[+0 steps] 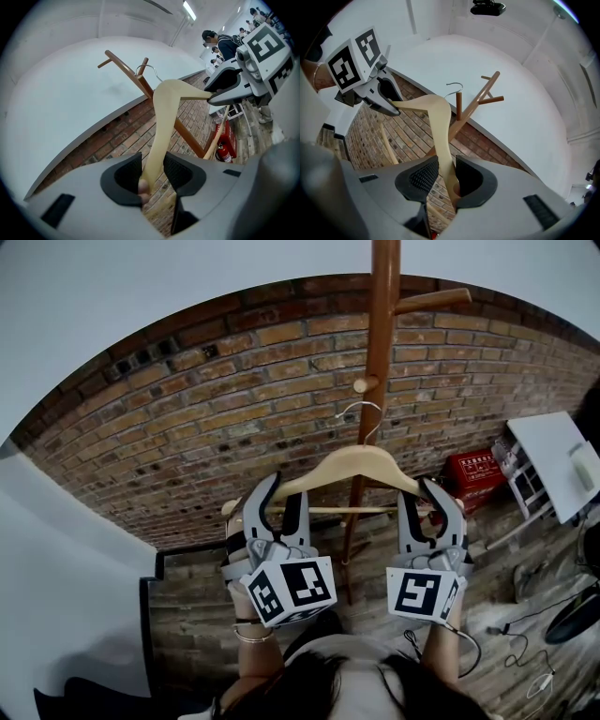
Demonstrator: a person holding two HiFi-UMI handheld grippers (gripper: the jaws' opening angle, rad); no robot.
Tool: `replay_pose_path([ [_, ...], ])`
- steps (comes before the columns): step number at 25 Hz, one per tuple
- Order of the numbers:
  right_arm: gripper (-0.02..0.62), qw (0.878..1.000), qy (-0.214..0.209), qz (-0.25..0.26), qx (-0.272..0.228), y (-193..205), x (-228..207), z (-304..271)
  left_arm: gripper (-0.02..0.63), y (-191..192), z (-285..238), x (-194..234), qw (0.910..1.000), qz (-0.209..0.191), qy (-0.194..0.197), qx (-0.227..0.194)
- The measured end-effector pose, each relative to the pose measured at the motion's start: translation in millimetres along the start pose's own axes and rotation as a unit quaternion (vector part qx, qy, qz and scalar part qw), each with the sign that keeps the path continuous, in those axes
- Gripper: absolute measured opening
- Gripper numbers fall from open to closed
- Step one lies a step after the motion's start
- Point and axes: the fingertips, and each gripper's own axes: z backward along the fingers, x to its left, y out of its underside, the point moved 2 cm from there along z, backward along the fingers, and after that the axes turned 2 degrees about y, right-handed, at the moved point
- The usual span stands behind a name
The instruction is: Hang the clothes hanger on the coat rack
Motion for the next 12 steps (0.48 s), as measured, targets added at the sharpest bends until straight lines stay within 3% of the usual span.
replay_pose_path([
  [6,0.127,1.000,0.003,0.003,0.000,-4,-6,-8,0.146,0,-9,4,0.9997,-0.021,0.006,-0.007],
  [12,0.127,1.000,0.008,0.006,0.000,-9,-10,-15,0.146,-8,-16,13,0.9999,-0.011,0.004,-0.012],
])
